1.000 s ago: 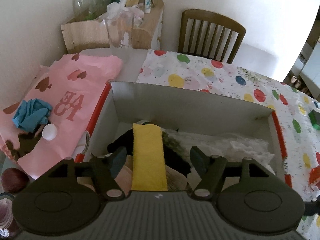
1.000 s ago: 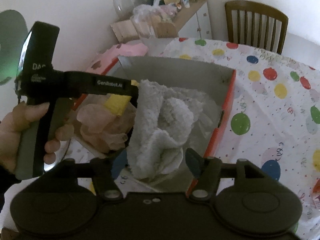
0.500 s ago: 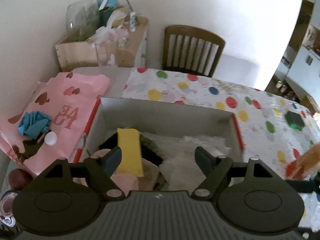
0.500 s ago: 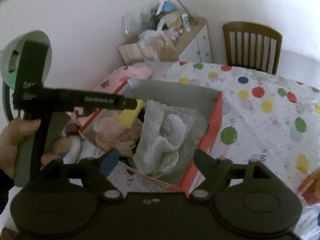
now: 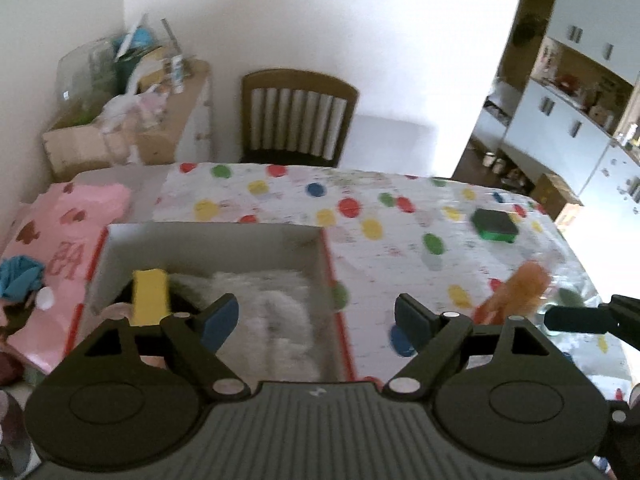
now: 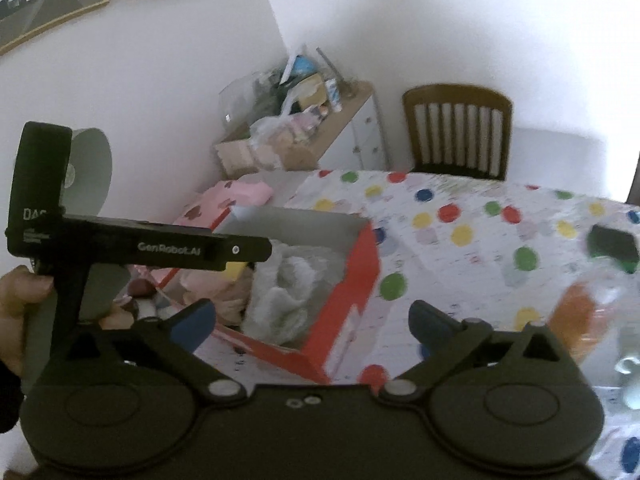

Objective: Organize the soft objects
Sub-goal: 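Move the left gripper to the dark scouring sponge while the right moves to the white plastic bag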

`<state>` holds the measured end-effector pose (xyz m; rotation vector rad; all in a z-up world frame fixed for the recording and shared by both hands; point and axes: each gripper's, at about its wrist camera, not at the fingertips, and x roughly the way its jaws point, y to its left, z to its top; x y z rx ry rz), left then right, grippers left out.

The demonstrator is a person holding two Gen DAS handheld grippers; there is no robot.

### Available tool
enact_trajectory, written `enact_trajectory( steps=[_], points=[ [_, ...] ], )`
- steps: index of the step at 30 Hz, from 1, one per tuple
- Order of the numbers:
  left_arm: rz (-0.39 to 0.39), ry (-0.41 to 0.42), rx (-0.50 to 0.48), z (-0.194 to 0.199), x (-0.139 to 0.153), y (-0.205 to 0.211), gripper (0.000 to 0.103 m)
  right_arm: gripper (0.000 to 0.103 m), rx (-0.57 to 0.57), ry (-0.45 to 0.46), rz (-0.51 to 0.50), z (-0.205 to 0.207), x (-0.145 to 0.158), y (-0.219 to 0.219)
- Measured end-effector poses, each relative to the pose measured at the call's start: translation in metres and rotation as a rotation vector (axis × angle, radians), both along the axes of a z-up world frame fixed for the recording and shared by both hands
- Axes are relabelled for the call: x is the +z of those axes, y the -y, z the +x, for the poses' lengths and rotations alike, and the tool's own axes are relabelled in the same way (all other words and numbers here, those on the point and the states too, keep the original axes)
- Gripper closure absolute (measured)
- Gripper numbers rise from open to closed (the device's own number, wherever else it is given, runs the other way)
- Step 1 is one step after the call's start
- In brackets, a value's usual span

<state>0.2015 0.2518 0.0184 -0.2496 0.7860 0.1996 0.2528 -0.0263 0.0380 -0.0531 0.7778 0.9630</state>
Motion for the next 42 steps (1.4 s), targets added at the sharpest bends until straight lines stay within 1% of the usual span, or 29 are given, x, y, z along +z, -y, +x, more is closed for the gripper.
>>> enact_trajectory(
  steps=[1, 3, 8, 15, 21, 26, 28, 31, 35, 38, 40, 42],
  points=[
    [-0.001, 0.004, -0.007, 0.001, 0.001, 0.006, 0.009, 0.000, -0.004, 0.005, 0.002, 0.002, 0.002, 0.007],
    [-0.005, 0.014, -0.024, 0.006, 0.004, 0.021, 0.003, 0.000, -0.020, 0.013, 0.005, 0.006, 0.004, 0.023],
    [-0.034, 0.031, -0.072, 0.021, 0.009, 0.061, 0.003, 0.000, -0.042, 0.032, 0.010, 0.019, 0.009, 0.066],
    [-0.013, 0.063, -0.129, 0.052, 0.018, 0.128, 0.001, 0.000, -0.066, 0.054, 0.003, 0.050, 0.011, 0.136],
    [-0.001, 0.058, -0.163, 0.086, 0.023, 0.187, 0.001, 0.000, -0.097, 0.074, -0.003, 0.082, 0.008, 0.204],
    [-0.024, 0.033, -0.212, 0.120, 0.026, 0.232, 0.001, 0.000, -0.139, 0.071, -0.015, 0.114, 0.000, 0.255],
    [-0.039, 0.007, -0.237, 0.138, 0.026, 0.251, 0.001, 0.000, -0.141, 0.073, -0.029, 0.127, -0.005, 0.271],
    [-0.061, -0.029, -0.237, 0.166, 0.025, 0.276, 0.001, 0.000, -0.136, 0.078, -0.061, 0.149, -0.014, 0.294],
    [-0.075, -0.054, -0.219, 0.203, 0.025, 0.305, 0.001, 0.000, -0.074, 0.113, -0.117, 0.171, -0.028, 0.317],
    [-0.086, -0.089, -0.224, 0.231, 0.022, 0.325, 0.001, 0.000, -0.013, 0.152, -0.176, 0.186, -0.042, 0.327],
    [-0.083, -0.111, -0.238, 0.248, 0.019, 0.337, 0.001, 0.000, 0.018, 0.155, -0.206, 0.196, -0.053, 0.331],
    [-0.074, -0.136, -0.216, 0.265, 0.014, 0.347, 0.001, 0.001, 0.037, 0.154, -0.222, 0.205, -0.062, 0.334]
  ],
)
